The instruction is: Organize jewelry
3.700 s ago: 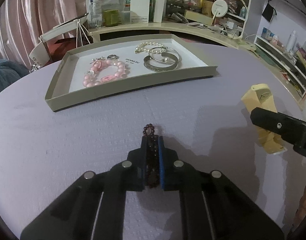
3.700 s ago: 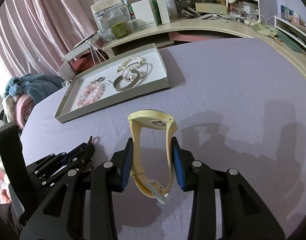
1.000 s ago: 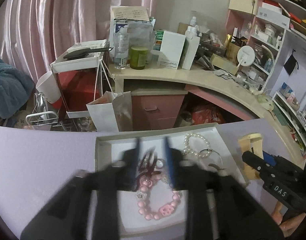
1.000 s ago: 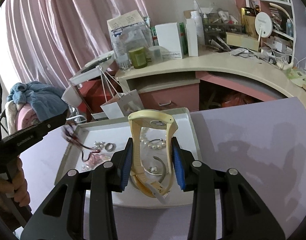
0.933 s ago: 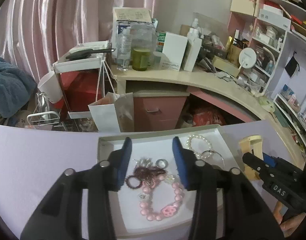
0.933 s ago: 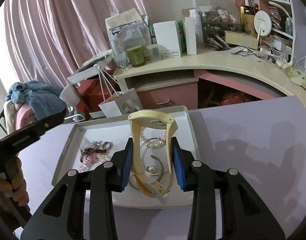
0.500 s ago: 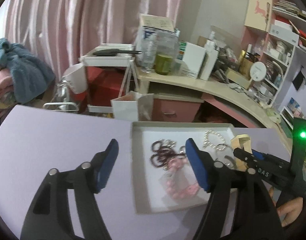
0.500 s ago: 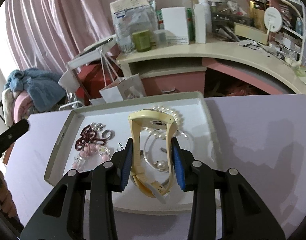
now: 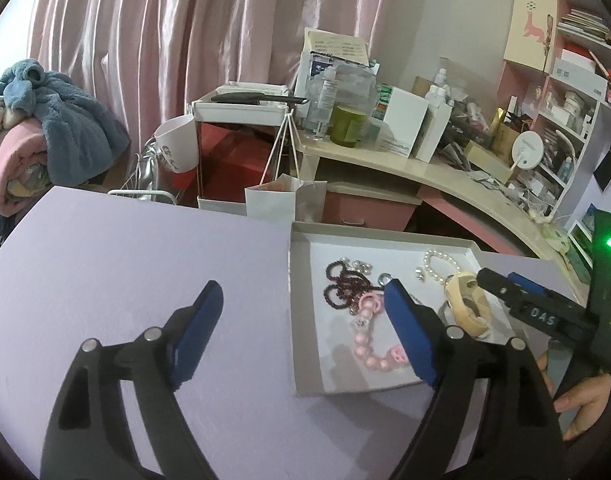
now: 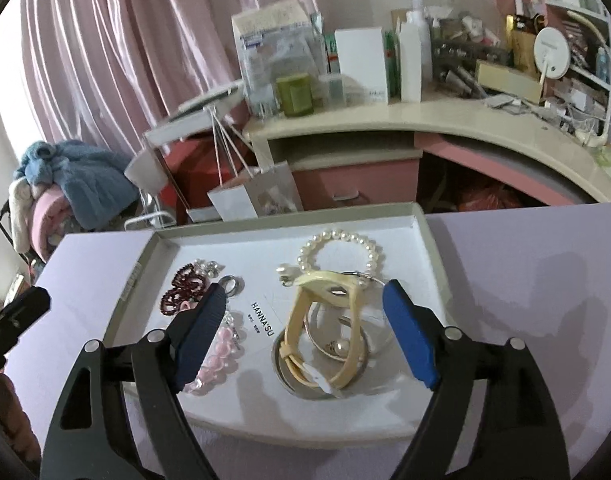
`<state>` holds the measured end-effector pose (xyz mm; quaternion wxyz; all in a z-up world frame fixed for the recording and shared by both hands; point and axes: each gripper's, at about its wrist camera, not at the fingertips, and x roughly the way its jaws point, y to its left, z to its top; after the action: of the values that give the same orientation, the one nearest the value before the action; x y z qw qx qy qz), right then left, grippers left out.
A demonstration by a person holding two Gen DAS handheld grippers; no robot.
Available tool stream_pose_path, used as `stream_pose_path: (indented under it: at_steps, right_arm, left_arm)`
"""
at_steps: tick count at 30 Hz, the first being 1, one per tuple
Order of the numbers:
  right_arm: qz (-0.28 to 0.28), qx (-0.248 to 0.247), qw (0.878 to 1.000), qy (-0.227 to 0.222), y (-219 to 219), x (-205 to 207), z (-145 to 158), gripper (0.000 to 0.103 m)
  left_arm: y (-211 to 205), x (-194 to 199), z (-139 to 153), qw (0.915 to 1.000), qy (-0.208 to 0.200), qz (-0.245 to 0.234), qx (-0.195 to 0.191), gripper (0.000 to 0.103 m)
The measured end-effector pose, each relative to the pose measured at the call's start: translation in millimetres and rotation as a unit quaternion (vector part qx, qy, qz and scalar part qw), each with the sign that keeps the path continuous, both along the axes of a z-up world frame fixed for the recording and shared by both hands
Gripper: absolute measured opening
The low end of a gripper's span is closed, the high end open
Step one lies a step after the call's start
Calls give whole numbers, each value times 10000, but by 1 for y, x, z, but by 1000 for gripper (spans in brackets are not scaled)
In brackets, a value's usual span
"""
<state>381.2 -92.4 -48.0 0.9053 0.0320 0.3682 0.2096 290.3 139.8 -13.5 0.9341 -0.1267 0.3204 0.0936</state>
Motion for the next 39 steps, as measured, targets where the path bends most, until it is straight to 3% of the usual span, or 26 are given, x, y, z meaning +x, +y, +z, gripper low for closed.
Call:
stream_pose_path:
  at_steps: [7,11,26,39]
  right_arm:
    - [-385,297,9988,38,-38,-44,4,96]
    - [-524,229,9982,-174,-47,-74,11,102]
    - [-553,330,9922,-1071,-56,-151,27,102]
    - [-470,440,9860,-1537,-58,-178,37,102]
  left_arm:
    - [-22,-30,0,9999,-3,-91,49,91]
    - [-34,-51,4,9998,-78,-130,86,97]
    - [-71,-121,17,9977,-616,-234,161,101]
    - [-85,-141,15,9922,-1105,-525,221,101]
